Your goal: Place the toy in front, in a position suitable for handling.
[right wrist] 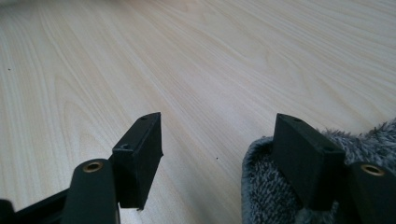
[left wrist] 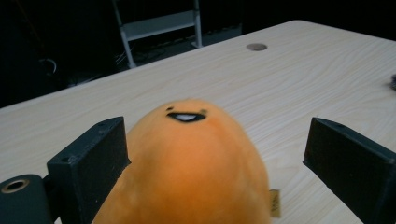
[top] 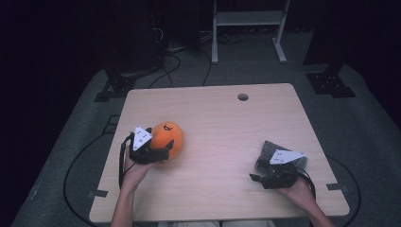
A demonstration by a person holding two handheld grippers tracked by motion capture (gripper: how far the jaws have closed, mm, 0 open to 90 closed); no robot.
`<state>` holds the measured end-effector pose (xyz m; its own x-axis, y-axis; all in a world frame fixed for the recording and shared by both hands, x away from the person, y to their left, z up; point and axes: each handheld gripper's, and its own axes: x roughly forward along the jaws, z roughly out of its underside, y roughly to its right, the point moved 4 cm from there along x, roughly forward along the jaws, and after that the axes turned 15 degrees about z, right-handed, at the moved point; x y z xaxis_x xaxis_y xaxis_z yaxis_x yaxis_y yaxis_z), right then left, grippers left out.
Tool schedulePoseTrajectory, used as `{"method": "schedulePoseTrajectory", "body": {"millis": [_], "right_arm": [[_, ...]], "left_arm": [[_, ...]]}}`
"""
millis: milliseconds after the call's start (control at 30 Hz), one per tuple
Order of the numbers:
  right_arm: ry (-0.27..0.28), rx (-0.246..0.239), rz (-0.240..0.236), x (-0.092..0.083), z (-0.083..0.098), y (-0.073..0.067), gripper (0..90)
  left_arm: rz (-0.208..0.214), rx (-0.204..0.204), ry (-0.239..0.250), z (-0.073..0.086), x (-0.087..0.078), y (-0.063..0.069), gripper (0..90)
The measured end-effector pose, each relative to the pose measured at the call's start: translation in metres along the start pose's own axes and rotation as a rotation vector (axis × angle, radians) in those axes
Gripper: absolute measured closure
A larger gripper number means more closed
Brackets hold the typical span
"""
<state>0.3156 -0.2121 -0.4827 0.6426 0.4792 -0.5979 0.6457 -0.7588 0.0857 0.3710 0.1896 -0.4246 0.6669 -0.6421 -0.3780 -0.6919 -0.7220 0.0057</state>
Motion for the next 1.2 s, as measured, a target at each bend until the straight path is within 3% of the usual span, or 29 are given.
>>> {"method": "schedulePoseTrajectory", "body": {"millis": [133,233,333,467,633,700,833,900,1200], "right_arm": [[-0.003,-0.006,-0.013,0.000,0.000,-0.001,32.2],[-0.006,-0.008,-0.019,0.000,0.001,-0.002,32.1],[-0.005,-0.008,-0.018,0.000,0.001,-0.002,32.2],[0.000,-0.005,-0.012,-0.001,0.000,-0.001,32.2],[0.001,-0.003,-0.008,-0.002,0.000,0.000,32.4],[0.000,-0.003,-0.008,-0.001,0.001,0.000,32.4],[0.004,0.000,-0.008,-0.002,0.000,0.000,32.6],[-0.002,-0.005,-0.009,-0.002,0.001,0.000,32.6],[0.001,-0.013,-0.009,-0.002,0.000,-0.001,33.4]], "left_arm": [[-0.072,-0.026,-0.021,0.012,0.005,-0.005,6.9],[-0.081,-0.036,-0.022,0.015,0.007,-0.006,7.0],[-0.095,-0.050,-0.069,0.021,0.011,-0.009,7.1],[-0.097,-0.023,-0.082,0.030,0.014,-0.008,13.5],[-0.128,-0.041,-0.100,0.034,0.016,-0.010,15.2],[-0.128,-0.048,-0.098,0.035,0.016,-0.010,15.4],[-0.108,-0.046,-0.105,0.036,0.018,-0.009,24.8],[-0.100,-0.017,-0.136,0.037,0.018,-0.007,31.1],[-0.108,-0.007,-0.166,0.034,0.016,-0.006,44.5]]}}
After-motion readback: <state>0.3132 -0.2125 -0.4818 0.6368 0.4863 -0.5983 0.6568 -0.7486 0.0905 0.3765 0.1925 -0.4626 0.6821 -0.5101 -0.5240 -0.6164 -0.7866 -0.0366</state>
